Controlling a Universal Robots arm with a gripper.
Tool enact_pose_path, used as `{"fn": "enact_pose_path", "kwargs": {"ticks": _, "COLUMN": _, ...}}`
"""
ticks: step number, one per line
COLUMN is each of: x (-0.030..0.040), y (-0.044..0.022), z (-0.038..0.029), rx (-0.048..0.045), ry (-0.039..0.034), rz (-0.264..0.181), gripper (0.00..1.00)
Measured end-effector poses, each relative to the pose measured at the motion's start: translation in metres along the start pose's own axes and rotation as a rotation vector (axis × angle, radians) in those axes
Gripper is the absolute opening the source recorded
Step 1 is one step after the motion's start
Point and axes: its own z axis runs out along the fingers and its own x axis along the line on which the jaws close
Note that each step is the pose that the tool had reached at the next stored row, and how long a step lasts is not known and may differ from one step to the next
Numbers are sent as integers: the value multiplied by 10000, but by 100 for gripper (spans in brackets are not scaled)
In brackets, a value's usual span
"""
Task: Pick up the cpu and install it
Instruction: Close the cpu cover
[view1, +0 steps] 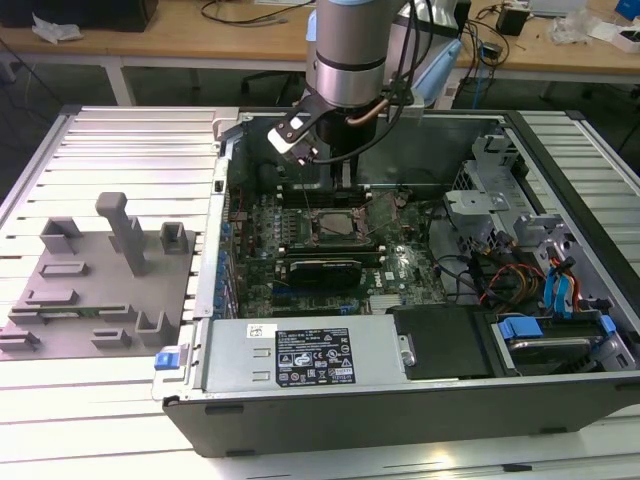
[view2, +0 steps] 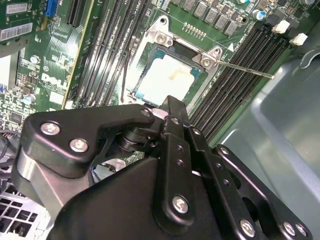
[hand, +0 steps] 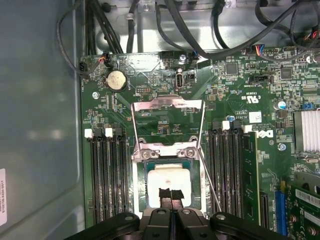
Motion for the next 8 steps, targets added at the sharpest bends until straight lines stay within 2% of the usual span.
{"fn": "enact_pose_path", "kwargs": {"ticks": 3, "x": 1, "y": 2, "z": -47, "rx": -1, "ry": 1, "rz": 0, "gripper": 11}}
{"fn": "enact_pose_path", "kwargs": {"ticks": 6, "x": 1, "y": 11, "z": -50, "rx": 0, "ry": 2, "rz": -2, "gripper": 11}}
{"fn": "enact_pose_path", "kwargs": {"ticks": 8, "x": 4, "y": 60, "z": -48, "rx": 0, "ry": 1, "rz": 0, "gripper": 11}}
